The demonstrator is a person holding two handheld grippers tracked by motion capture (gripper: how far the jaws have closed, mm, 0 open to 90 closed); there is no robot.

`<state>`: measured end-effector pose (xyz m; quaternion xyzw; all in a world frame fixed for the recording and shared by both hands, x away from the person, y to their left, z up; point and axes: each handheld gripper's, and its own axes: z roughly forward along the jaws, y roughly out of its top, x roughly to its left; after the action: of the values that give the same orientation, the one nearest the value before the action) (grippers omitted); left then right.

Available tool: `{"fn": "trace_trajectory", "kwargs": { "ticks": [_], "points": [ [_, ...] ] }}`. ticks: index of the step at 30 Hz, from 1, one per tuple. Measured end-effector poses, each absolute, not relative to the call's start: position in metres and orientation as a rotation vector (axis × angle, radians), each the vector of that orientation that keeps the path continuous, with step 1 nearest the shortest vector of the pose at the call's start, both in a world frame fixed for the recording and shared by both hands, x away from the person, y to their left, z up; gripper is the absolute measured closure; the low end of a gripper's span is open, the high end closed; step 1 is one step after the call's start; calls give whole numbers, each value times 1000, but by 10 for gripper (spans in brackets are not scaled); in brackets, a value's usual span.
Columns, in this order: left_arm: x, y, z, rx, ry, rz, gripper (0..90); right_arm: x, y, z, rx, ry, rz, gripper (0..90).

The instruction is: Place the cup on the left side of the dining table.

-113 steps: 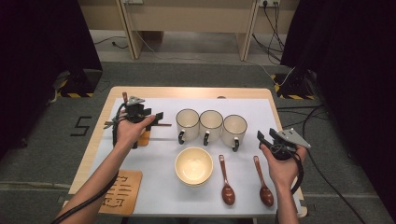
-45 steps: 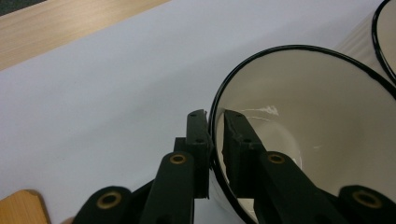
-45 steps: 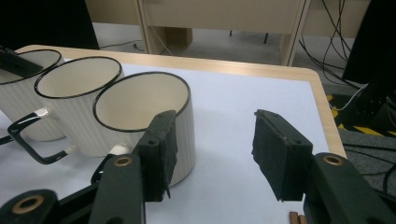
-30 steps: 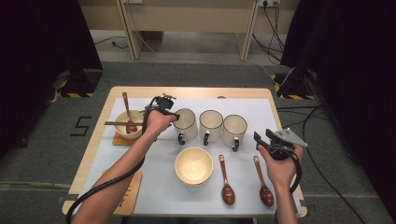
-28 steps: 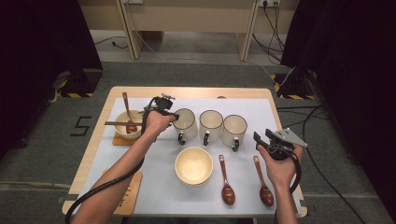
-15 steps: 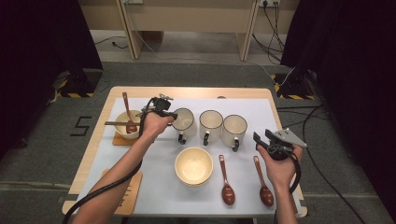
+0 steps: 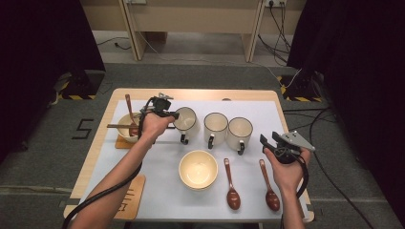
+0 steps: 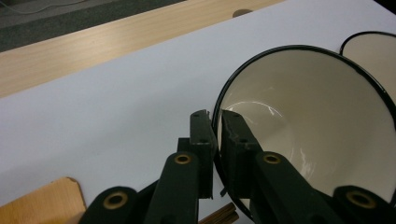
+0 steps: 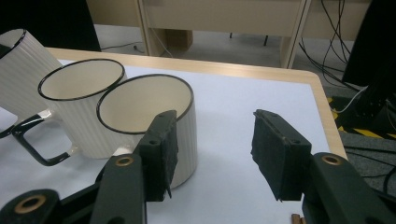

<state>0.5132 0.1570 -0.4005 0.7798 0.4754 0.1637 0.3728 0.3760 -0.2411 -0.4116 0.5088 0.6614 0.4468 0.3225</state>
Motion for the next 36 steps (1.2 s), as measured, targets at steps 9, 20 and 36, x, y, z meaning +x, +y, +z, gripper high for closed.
{"fn": "trace_trajectory", "kwargs": {
  "ticks": [9, 20, 36],
  "points": [
    [513, 153, -399, 1991, 1190, 444, 826, 376, -240, -411, 1327, 1734, 1177, 509],
    [516, 149, -375, 1976, 1157, 485, 896, 376, -238, -412, 1331, 1738, 1179, 510],
    [527, 150, -380, 1978, 1221, 462, 607, 377, -239, -411, 1324, 1741, 1184, 509]
  ]
}}
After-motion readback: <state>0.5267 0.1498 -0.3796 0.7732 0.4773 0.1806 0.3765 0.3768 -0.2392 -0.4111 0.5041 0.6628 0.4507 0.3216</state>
